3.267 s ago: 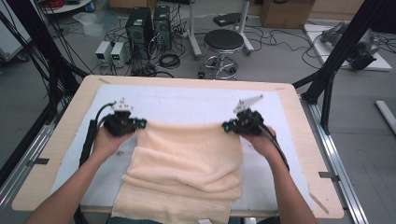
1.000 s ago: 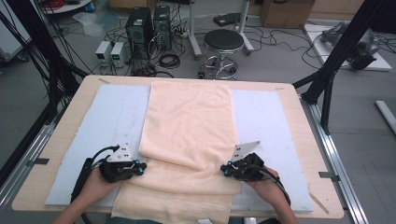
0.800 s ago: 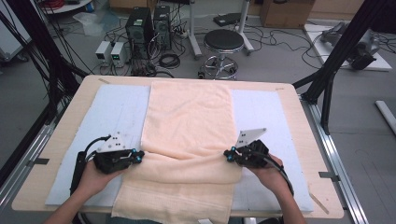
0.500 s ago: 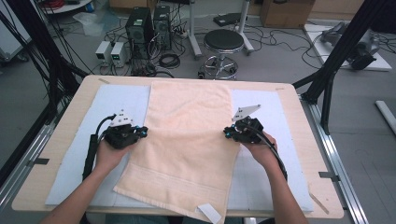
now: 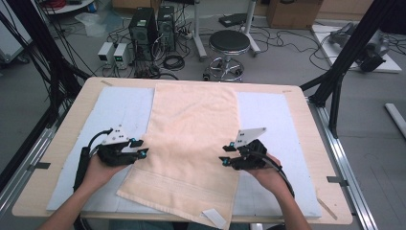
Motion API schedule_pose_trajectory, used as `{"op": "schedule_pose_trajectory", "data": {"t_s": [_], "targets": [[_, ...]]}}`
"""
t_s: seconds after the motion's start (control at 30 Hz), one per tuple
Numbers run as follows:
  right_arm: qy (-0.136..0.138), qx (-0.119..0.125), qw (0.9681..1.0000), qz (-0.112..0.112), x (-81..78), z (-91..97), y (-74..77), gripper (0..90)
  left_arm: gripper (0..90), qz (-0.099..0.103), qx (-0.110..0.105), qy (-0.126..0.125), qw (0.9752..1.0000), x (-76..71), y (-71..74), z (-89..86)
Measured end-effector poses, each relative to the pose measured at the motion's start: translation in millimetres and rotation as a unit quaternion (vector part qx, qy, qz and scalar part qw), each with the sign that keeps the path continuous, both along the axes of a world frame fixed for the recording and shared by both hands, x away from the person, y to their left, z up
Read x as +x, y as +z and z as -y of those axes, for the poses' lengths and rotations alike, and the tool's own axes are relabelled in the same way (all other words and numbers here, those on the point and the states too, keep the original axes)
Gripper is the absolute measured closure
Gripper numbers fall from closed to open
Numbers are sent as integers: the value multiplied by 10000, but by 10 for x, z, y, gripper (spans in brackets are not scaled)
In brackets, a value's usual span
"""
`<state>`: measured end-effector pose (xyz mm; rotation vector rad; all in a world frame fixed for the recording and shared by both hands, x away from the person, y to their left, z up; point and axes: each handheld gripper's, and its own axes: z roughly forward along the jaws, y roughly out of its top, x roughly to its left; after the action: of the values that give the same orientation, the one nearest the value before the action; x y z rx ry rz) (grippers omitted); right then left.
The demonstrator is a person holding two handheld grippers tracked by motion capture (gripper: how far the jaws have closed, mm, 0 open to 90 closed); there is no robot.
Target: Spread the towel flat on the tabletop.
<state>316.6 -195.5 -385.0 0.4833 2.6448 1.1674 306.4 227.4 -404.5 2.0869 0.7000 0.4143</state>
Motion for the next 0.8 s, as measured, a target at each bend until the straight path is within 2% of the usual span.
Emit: {"op": "schedule_pose_trajectory", "data": {"t_s": [0.1,0.13,0.2,0.3,0.33,0.37,0.43,0.5,0.53,0.57,0.6,0.67,0.77,0.8], "targets": [[79,-197,9998,-56,-127,-43,-142,557,541,-13,107,-220,9997,-95,-116,-28],[90,-188,9997,-85,-145,-39,-192,554,530,-50,143,-287,9995,-98,-152,-39],[63,-203,9995,-228,-157,-20,-287,554,522,-267,146,-424,9986,-85,-222,-36],[68,-419,9985,-339,-158,-16,-407,575,554,-494,355,-637,9961,-56,-329,-7],[97,-481,9979,-415,-154,-20,-444,600,570,-523,377,-701,9955,-48,-363,0],[129,-501,9975,-491,-145,-23,-478,614,580,-478,306,-706,9959,-51,-373,-9],[86,-332,9976,-598,-116,2,-497,659,673,-507,287,-690,9959,-43,-369,-19],[80,-281,9976,-626,-103,10,-503,690,752,-517,341,-605,9962,-59,-358,3],[29,-266,9976,-635,-103,12,-503,723,818,-503,431,-583,9961,-80,-343,32],[26,-274,9976,-628,-106,13,-499,789,844,-423,585,-540,9959,-118,-328,75],[93,-322,9979,-561,-120,4,-491,829,854,-403,660,-525,9956,-135,-316,93],[162,-397,9979,-489,-147,-11,-474,856,862,-457,738,-524,9948,-175,-278,112],[252,-333,9977,-533,-212,9,-427,858,864,-387,627,-506,9960,-327,-182,64],[289,-305,9980,-480,-256,25,-391,858,864,-348,554,-513,9965,-396,-139,34]]}}
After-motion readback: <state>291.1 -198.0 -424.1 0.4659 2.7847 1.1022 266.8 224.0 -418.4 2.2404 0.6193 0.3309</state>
